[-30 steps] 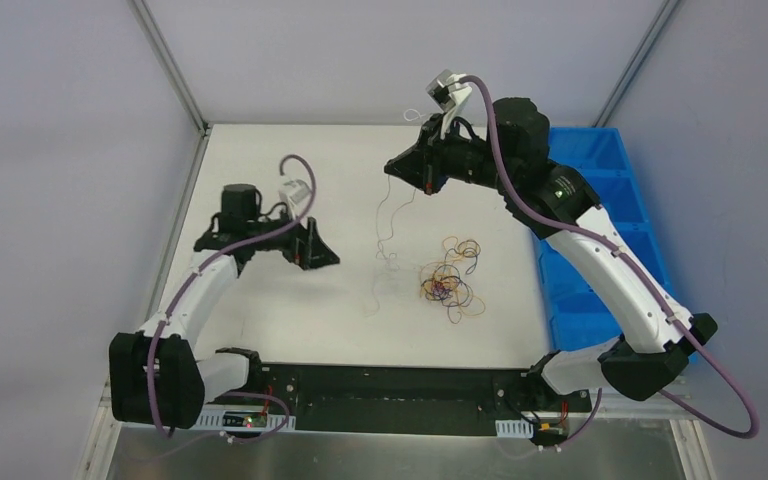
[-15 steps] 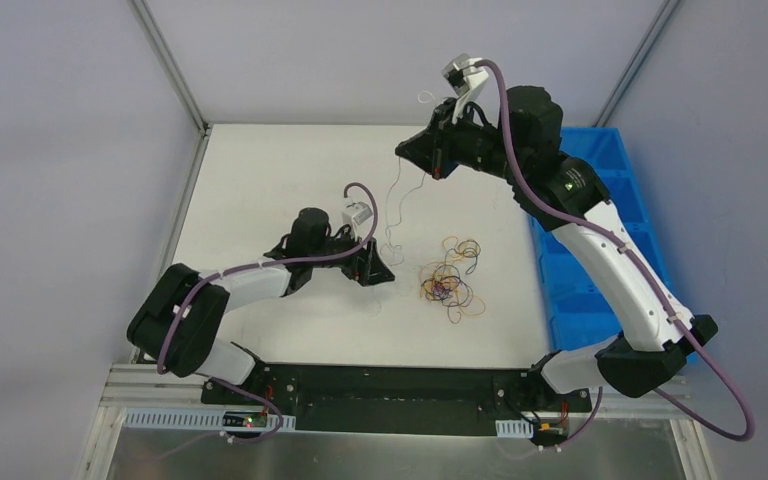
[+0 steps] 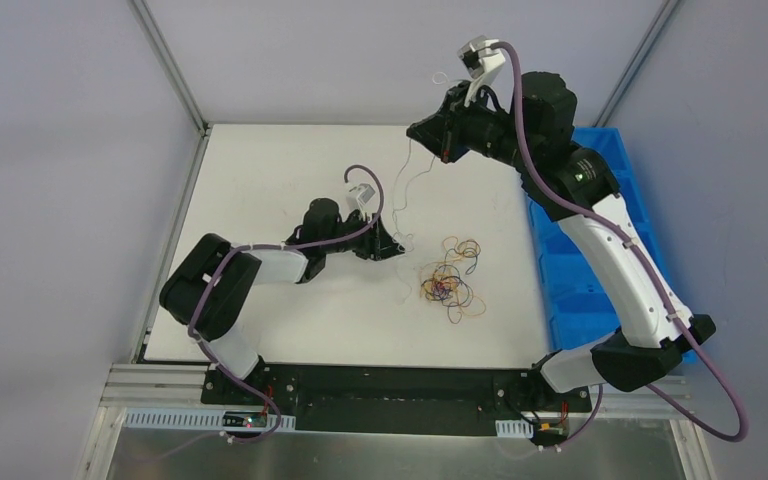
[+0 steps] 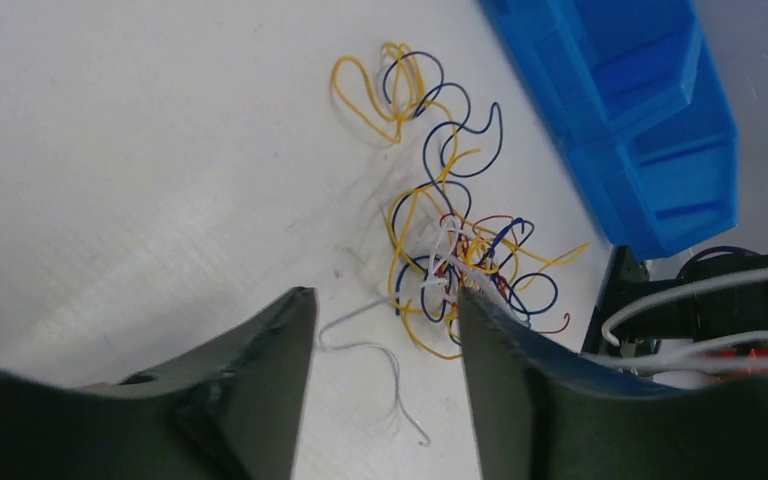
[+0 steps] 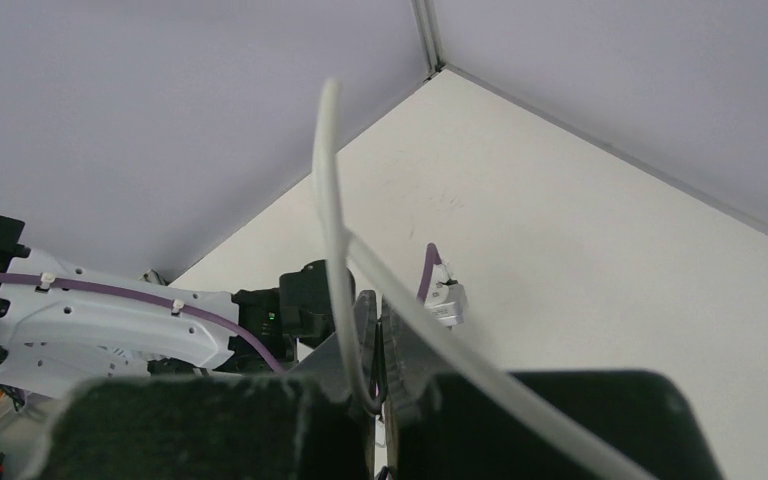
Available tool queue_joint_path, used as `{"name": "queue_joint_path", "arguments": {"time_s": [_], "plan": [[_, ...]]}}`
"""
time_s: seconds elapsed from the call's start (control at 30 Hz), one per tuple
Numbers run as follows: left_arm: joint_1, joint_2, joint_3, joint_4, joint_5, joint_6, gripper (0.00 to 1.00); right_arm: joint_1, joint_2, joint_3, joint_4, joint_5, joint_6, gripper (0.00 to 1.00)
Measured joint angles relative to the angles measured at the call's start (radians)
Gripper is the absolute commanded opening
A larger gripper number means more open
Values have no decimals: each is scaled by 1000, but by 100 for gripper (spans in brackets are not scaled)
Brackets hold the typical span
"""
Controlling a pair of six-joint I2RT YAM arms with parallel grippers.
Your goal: Untangle the cables
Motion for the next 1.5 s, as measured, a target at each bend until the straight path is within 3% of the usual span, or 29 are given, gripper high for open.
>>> {"name": "queue_joint_path", "arguments": {"time_s": [0.07,0.6,0.77,0.97,1.03,1.2,1.5], "plan": [[0,1,6,37,12,-28,66,-12,0,0,-6,5,1,0],[-47,69,3,152,38,-121,72,-56,18,34,-17,14,43,0],[-70,134,76,152,24,-134,57,-56,18,34,-17,14,49,0],[-79,205,148,167,-2,-181,19,-58,18,34,-18,19,53,0],[-79,211,143,168,2,-187,1,-67,18,34,-19,21,53,0],[-76,194,77,170,15,-182,0,-132,18,34,-19,26,72,0],[27,15,-55,-26,36,-44,0,-270,5,32,-34,-2,121,0]]}}
